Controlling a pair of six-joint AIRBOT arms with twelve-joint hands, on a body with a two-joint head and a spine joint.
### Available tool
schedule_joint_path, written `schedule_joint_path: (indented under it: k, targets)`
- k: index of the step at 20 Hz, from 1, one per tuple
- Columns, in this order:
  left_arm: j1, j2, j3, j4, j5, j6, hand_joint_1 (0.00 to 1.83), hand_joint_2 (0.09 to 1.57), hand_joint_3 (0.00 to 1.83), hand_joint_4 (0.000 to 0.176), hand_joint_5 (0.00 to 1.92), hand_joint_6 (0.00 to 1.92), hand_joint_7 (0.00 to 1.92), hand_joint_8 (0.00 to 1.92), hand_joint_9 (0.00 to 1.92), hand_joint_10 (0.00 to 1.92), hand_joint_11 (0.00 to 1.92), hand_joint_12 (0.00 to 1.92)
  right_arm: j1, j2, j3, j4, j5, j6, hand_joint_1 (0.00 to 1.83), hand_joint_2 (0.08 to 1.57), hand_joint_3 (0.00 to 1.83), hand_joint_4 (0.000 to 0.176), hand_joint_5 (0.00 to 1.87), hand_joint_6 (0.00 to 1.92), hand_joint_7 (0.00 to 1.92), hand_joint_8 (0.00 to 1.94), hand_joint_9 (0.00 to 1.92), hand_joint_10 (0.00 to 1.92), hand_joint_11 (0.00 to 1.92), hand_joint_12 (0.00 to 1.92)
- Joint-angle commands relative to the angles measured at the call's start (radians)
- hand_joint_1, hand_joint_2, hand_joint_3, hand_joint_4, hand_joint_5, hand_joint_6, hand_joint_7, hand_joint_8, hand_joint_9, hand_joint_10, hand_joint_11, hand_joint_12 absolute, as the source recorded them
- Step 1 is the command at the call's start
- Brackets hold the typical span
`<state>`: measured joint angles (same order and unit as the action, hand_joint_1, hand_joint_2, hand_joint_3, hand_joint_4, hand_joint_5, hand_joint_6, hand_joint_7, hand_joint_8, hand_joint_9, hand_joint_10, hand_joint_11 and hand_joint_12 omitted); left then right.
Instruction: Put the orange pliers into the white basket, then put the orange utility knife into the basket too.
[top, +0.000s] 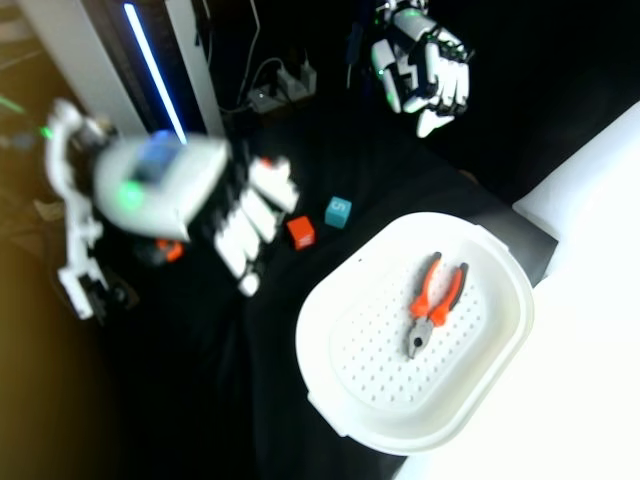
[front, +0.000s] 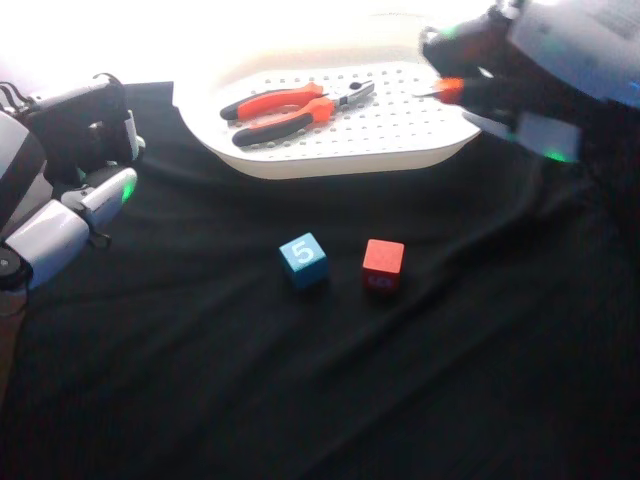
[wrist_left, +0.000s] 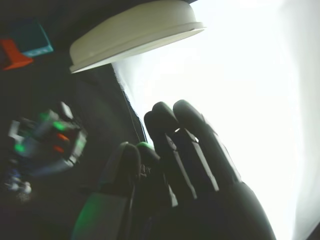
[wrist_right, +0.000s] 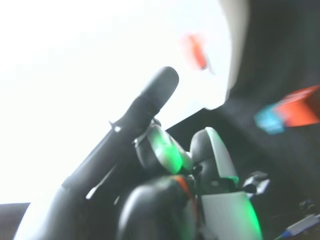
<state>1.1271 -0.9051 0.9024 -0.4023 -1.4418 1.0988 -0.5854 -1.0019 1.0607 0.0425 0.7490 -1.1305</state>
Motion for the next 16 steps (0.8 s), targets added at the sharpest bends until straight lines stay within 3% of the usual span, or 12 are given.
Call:
schedule_joint_path:
  k: [1, 2, 5, 7, 8, 9, 10, 12, 13, 14, 15, 16]
  targets:
    - [-0.006, 0.007, -0.002, 0.021, -0.126, -0.006, 0.83, 1.39, 0.0, 0.006, 0.51, 1.67, 1.05, 0.02, 0.86, 0.83, 0.68, 1.47, 0.042, -0.016, 0.025, 0.007, 0.049, -0.006, 1.49, 1.25, 0.0, 0.167, 0.88, 1.92, 1.26, 1.94, 1.47, 1.92, 1.52, 1.92]
    - [-0.001, 0.007, -0.005, 0.021, -0.129, -0.006, 0.82, 1.4, 0.0, 0.019, 0.5, 1.69, 1.05, 0.01, 0.82, 0.82, 0.62, 1.51, 0.078, -0.054, 0.072, 0.008, -0.015, -0.006, 1.43, 1.25, 0.0, 0.165, 0.95, 1.92, 1.26, 1.94, 1.45, 1.92, 1.52, 1.92]
    - [0.002, -0.001, -0.007, 0.031, -0.136, -0.006, 0.82, 1.41, 0.0, 0.0, 0.48, 1.72, 1.07, 0.02, 0.78, 0.96, 0.58, 1.62, 0.168, -0.185, 0.254, 0.044, -0.221, -0.006, 1.37, 1.23, 0.0, 0.152, 1.04, 1.92, 1.32, 1.94, 1.43, 1.92, 1.49, 1.92]
    - [0.001, -0.004, -0.005, 0.033, -0.135, -0.006, 0.83, 1.41, 0.0, 0.0, 0.48, 1.71, 1.06, 0.02, 0.8, 0.92, 0.61, 1.56, 0.184, -0.26, 0.342, 0.062, -0.309, -0.006, 1.29, 1.26, 0.0, 0.135, 0.98, 1.92, 1.27, 1.94, 1.4, 1.92, 1.48, 1.92]
    - [0.001, -0.005, -0.005, 0.034, -0.138, -0.007, 0.82, 1.41, 0.0, 0.0, 0.48, 1.72, 1.03, 0.01, 0.8, 0.87, 0.6, 1.52, 0.191, -0.291, 0.376, 0.066, -0.351, -0.006, 1.32, 1.27, 0.0, 0.075, 0.91, 1.92, 1.19, 1.94, 1.35, 1.92, 1.45, 1.92]
    - [0.0, -0.006, -0.003, 0.036, -0.14, -0.008, 0.78, 1.42, 0.0, 0.015, 0.46, 1.74, 0.98, 0.0, 0.81, 0.84, 0.63, 1.47, 0.192, -0.319, 0.408, 0.069, -0.385, -0.006, 1.34, 1.26, 0.0, 0.062, 0.91, 1.92, 1.1, 1.94, 1.25, 1.92, 1.37, 1.92]
    - [-0.004, -0.007, -0.002, 0.041, -0.138, -0.012, 0.77, 1.43, 0.0, 0.019, 0.46, 1.75, 0.95, 0.0, 0.81, 0.83, 0.64, 1.45, 0.192, -0.345, 0.435, 0.071, -0.415, -0.006, 1.36, 1.24, 0.0, 0.005, 0.89, 1.92, 1.06, 1.94, 1.2, 1.92, 1.33, 1.92]
    - [-0.006, -0.009, 0.0, 0.045, -0.138, -0.014, 0.78, 1.42, 0.0, 0.023, 0.46, 1.74, 0.94, 0.0, 0.81, 0.84, 0.66, 1.44, 0.192, -0.386, 0.475, 0.071, -0.463, -0.006, 1.21, 1.22, 0.0, 0.0, 0.84, 1.92, 1.09, 1.94, 1.24, 1.92, 1.34, 1.92]
    - [-0.006, -0.01, 0.0, 0.045, -0.139, -0.017, 0.68, 1.4, 0.0, 0.0, 0.4, 0.96, 0.94, 0.01, 0.8, 0.86, 0.65, 1.44, 0.192, -0.395, 0.488, 0.071, -0.476, -0.006, 1.1, 1.23, 0.0, 0.0, 0.65, 1.92, 0.88, 1.94, 1.05, 1.92, 1.16, 1.92]
    - [-0.006, -0.01, 0.0, 0.045, -0.139, -0.02, 0.7, 1.38, 0.0, 0.0, 0.48, 0.57, 0.94, 0.01, 0.8, 0.86, 0.65, 1.42, 0.192, -0.396, 0.493, 0.071, -0.482, -0.006, 0.96, 1.3, 0.01, 0.0, 0.62, 1.64, 0.57, 1.85, 0.76, 1.92, 0.91, 1.92]
    - [-0.006, -0.01, 0.0, 0.045, -0.139, -0.02, 0.71, 1.38, 0.0, 0.0, 0.55, 0.36, 0.95, 0.01, 0.81, 0.85, 0.66, 1.43, 0.192, -0.396, 0.491, 0.072, -0.484, -0.006, 0.78, 1.26, 0.0, 0.018, 0.26, 0.96, 0.3, 0.91, 0.31, 1.18, 0.18, 1.62]
    - [-0.006, -0.01, 0.0, 0.045, -0.139, -0.021, 0.72, 1.38, 0.0, 0.0, 0.6, 0.24, 0.95, 0.01, 0.81, 0.86, 0.67, 1.44, 0.192, -0.396, 0.492, 0.072, -0.49, -0.006, 0.72, 1.23, 0.0, 0.036, 0.17, 0.43, 0.23, 0.32, 0.19, 0.62, 0.04, 1.18]
